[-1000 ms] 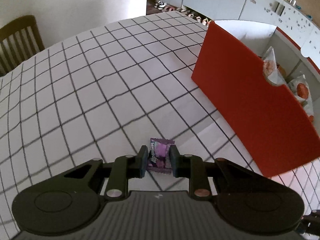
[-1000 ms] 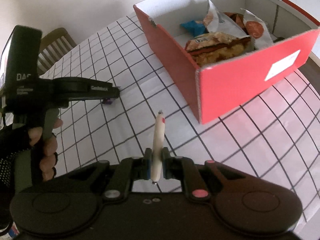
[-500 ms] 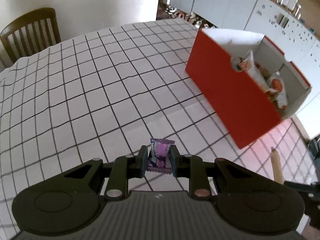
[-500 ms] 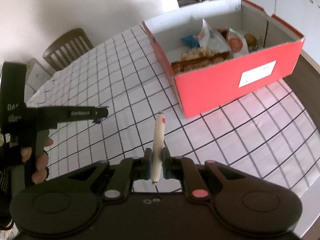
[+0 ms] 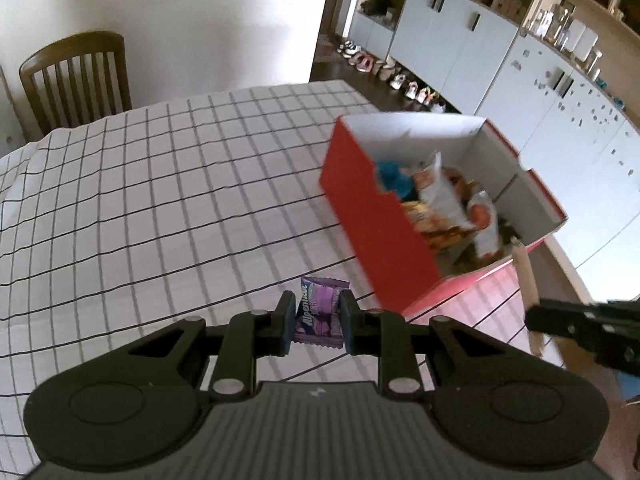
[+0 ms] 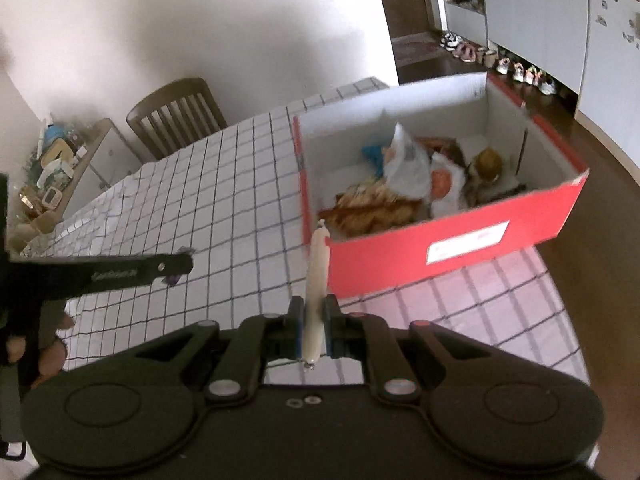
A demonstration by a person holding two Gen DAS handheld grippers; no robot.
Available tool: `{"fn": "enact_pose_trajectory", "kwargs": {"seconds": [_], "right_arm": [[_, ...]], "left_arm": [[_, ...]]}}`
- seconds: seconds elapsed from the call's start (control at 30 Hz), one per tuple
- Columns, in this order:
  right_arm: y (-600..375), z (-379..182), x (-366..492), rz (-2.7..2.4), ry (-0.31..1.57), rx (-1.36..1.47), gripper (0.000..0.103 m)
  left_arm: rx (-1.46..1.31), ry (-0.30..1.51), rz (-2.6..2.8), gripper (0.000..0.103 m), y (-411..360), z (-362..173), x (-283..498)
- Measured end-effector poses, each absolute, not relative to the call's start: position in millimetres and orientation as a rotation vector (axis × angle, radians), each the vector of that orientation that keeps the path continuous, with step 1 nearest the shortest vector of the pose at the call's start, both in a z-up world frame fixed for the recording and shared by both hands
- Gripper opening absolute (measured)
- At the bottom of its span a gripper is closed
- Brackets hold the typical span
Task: Organize snacks
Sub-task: 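Carry the purple candy and breadstick over the red box with both grippers, then open both grippers to drop the candy and breadstick into the box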
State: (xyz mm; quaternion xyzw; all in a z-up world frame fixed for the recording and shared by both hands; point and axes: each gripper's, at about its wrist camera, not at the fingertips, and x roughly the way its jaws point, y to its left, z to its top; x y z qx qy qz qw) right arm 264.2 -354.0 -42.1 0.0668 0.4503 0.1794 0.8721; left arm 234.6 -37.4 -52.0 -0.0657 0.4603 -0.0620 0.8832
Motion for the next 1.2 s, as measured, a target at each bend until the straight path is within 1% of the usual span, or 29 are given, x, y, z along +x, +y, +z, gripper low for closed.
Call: {"fn": "enact_pose_trajectory", "kwargs": {"seconds": [0.33, 0.57, 0.83, 1.2], "right_arm": [[-407.9, -25.2, 309.2, 0.416, 0.894, 0.120, 0.008], [-441.5, -31.3, 346.4, 0.408, 0.897, 0.100, 0.008], [-468.0, -52.3, 387.2, 0.377, 0.928, 0.076, 0.008], [-474.1, -78.2, 414.3, 0.383, 0.987, 0.036, 0.008]], "left_arm": [[-0.150, 0.931, -0.113, 0.023, -101.4, -34.2, 259.4], [-0.140, 0.939, -0.086, 0.023, -140.1, -35.5, 293.9], [-0.080, 0.975, -0.063, 0.023, -179.6, -51.6, 339.4], [-0.042, 1.055, -0.043, 0.023, -213.4, -85.7, 381.8]]}}
